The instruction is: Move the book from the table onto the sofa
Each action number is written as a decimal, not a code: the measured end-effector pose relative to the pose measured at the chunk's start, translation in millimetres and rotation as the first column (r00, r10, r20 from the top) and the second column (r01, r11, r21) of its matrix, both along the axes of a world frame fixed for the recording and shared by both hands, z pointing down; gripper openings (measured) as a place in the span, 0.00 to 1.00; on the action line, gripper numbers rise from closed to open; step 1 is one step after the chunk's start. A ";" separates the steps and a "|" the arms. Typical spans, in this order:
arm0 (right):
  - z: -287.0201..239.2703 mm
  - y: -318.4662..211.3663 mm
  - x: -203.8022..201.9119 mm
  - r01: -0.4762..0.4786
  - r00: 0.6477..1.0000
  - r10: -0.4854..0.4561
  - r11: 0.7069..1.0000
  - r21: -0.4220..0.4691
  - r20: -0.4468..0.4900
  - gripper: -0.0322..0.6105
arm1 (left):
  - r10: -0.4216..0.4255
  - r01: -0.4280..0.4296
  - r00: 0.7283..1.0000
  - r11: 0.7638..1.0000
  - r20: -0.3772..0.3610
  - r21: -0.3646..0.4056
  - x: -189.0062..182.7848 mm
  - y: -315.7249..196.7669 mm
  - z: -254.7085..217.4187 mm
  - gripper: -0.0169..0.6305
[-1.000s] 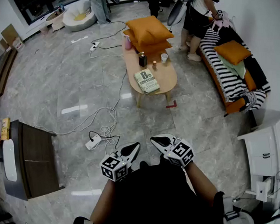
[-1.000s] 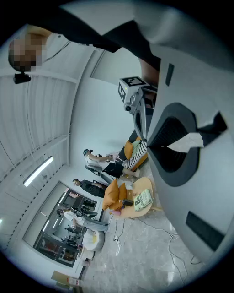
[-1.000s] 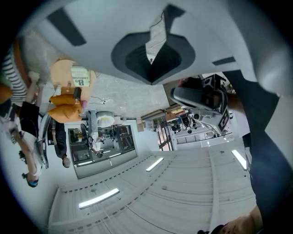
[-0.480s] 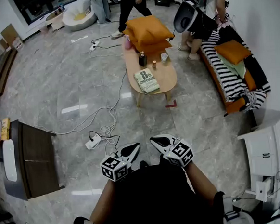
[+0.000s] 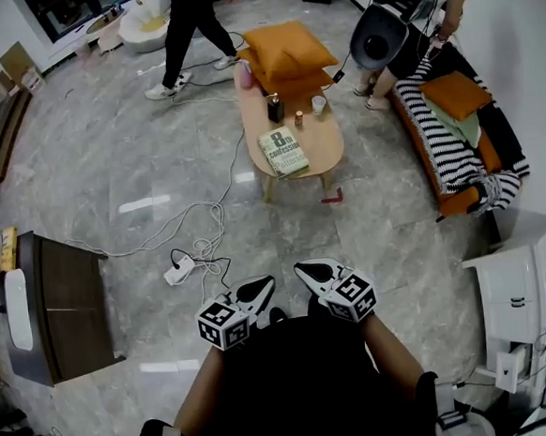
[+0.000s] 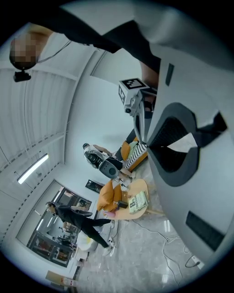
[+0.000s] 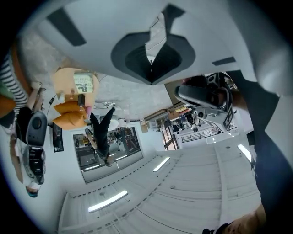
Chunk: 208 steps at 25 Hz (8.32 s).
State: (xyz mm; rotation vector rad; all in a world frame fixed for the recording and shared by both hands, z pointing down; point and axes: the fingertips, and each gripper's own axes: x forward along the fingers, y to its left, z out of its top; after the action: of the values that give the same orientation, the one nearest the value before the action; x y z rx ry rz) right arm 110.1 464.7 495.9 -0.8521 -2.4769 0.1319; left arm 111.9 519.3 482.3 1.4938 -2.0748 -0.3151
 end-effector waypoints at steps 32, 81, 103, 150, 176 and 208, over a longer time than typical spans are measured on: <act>14.7 -184.2 -108.9 0.240 0.969 -0.243 0.969 -0.052 -0.042 0.06 | -0.277 0.276 0.961 0.958 -0.014 -0.077 -87.8 -175.7 -12.9 0.04; 64.2 -168.8 -334.5 -0.066 0.980 0.073 0.997 0.047 -0.184 0.06 | -0.047 0.032 0.973 0.997 -0.228 -0.069 -346.1 -122.6 78.1 0.04; 346.5 -303.7 -494.4 -0.102 0.856 0.110 0.994 0.043 -0.505 0.12 | -0.312 0.232 0.814 0.948 -0.490 -0.218 -472.4 -178.3 326.1 0.05; 463.3 -242.5 -517.7 -0.021 0.858 -0.066 0.986 -0.164 -0.509 0.30 | -0.060 0.292 0.447 0.953 -0.893 0.082 -442.1 -200.7 499.7 0.35; 324.7 -179.1 -465.5 -0.016 0.558 -0.494 0.797 -0.603 -0.667 0.43 | 0.097 0.305 0.481 0.914 -0.871 0.270 -420.1 -137.6 341.3 0.28; 58.1 -113.0 -343.7 -0.172 0.864 -0.298 0.584 -0.794 -0.406 0.34 | 0.055 0.341 0.715 0.844 -0.697 0.415 -362.8 -71.5 70.1 0.28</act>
State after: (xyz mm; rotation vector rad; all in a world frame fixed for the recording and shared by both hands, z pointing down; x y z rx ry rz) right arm -233.6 351.7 554.1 -1.0688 -1.7861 1.3928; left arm -250.9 447.8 552.4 1.1844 -1.5263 -1.3807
